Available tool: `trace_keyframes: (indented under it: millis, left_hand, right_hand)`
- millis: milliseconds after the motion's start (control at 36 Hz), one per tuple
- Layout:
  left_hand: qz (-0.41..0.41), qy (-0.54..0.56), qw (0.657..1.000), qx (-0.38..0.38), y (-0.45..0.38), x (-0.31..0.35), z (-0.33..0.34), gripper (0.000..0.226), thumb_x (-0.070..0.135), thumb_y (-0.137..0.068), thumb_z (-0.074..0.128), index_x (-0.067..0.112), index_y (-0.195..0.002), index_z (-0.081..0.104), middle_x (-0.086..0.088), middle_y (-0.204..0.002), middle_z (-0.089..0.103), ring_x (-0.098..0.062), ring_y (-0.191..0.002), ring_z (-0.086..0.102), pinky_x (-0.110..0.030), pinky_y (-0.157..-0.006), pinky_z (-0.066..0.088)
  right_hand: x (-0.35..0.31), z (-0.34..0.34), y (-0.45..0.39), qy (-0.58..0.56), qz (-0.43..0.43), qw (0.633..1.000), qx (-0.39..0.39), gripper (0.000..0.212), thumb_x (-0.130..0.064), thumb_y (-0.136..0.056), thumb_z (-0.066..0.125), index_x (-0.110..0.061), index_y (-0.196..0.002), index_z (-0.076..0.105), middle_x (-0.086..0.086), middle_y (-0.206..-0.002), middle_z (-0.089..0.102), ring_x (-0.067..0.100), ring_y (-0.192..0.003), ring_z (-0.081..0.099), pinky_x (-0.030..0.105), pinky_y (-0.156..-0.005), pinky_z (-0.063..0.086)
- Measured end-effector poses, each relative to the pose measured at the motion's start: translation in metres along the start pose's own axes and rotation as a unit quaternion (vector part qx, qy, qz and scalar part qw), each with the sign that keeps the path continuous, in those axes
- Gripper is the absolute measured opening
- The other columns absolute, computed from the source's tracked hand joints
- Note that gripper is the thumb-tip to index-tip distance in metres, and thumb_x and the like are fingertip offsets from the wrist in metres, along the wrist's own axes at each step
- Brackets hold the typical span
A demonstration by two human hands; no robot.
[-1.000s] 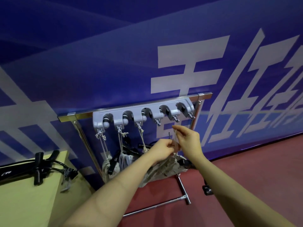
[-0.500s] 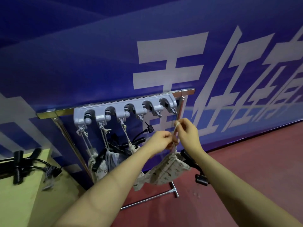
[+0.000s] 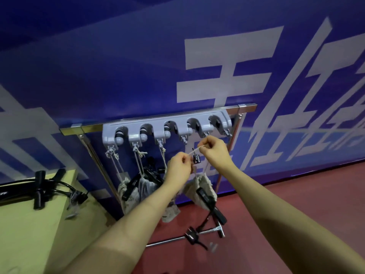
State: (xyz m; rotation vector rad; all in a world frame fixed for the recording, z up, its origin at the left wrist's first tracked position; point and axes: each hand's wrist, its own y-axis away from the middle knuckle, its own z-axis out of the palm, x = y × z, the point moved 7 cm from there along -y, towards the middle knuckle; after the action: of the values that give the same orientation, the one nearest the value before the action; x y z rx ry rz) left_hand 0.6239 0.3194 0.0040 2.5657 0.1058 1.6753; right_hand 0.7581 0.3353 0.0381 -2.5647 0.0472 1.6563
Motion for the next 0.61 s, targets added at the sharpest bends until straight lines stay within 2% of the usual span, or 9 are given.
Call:
trace_keyframes:
  millis: [83,139,222,333,417,528,611]
  left_hand:
    - [0.002,-0.016,1.0,0.025,-0.018,-0.007,-0.013,0.021,0.013,-0.097,0.043,0.011,-0.085,0.06,-0.005,-0.077,0.065,-0.022,-0.069,0.06,-0.034,-0.069,0.051]
    - [0.004,-0.009,0.999,0.038,-0.029,-0.011,-0.019,0.021,0.011,-0.097,0.043,0.011,-0.084,0.06,-0.005,-0.077,0.063,-0.02,-0.068,0.059,-0.032,-0.069,0.052]
    - [-0.002,0.012,0.999,0.05,-0.042,-0.016,-0.024,0.022,0.011,-0.097,0.043,0.012,-0.081,0.058,-0.008,-0.076,0.064,-0.028,-0.073,0.065,-0.039,-0.072,0.058]
    - [-0.007,0.002,0.998,0.061,-0.053,-0.018,-0.029,0.023,0.011,-0.098,0.04,0.011,-0.082,0.058,-0.011,-0.08,0.066,-0.027,-0.071,0.064,-0.041,-0.071,0.058]
    - [0.002,-0.056,0.998,0.038,-0.058,-0.023,-0.025,0.023,0.009,-0.095,0.041,0.006,-0.083,0.061,-0.014,-0.086,0.068,-0.031,-0.079,0.064,-0.04,-0.071,0.056]
    - [0.011,-0.145,0.989,-0.027,-0.058,-0.03,-0.011,0.021,0.006,-0.093,0.042,0.01,-0.083,0.06,-0.015,-0.088,0.067,-0.033,-0.088,0.062,-0.036,-0.076,0.049]
    - [0.003,-0.159,0.986,-0.056,-0.057,-0.03,-0.005,0.024,0.005,-0.093,0.04,0.002,-0.099,0.063,-0.02,-0.098,0.067,-0.035,-0.096,0.061,-0.039,-0.083,0.05]
  right_hand:
    - [0.004,0.014,-0.016,0.009,0.008,1.0,-0.009,0.01,-0.004,-0.089,0.053,0.005,-0.087,0.058,0.004,-0.063,0.045,0.015,-0.055,0.039,0.022,-0.053,0.035]
    - [0.007,0.02,-0.024,0.008,0.008,1.0,0.001,0.008,-0.005,-0.09,0.055,0.0,-0.085,0.058,0.002,-0.064,0.048,0.013,-0.057,0.043,0.023,-0.055,0.037]
    - [0.006,0.028,-0.032,-0.001,-0.006,1.0,0.028,0.008,-0.01,-0.092,0.057,-0.01,-0.085,0.06,0.001,-0.067,0.055,0.013,-0.062,0.05,0.025,-0.06,0.042]
    - [0.006,0.035,-0.041,-0.013,0.004,0.998,0.062,0.011,-0.01,-0.092,0.058,-0.003,-0.09,0.066,0.016,-0.076,0.065,0.022,-0.066,0.058,0.035,-0.065,0.049]
    - [0.012,0.038,-0.046,0.006,0.016,0.997,0.071,0.012,-0.009,-0.092,0.059,-0.003,-0.091,0.068,0.014,-0.076,0.067,0.023,-0.07,0.061,0.034,-0.067,0.051]
    - [0.023,0.043,-0.041,0.083,0.032,0.994,0.056,0.016,-0.013,-0.091,0.061,0.0,-0.084,0.068,0.017,-0.076,0.068,0.026,-0.073,0.062,0.031,-0.065,0.046]
    - [0.026,0.048,-0.036,0.112,0.033,0.992,0.041,0.014,-0.01,-0.091,0.057,-0.001,-0.091,0.068,0.016,-0.082,0.07,0.028,-0.079,0.064,0.04,-0.072,0.052]
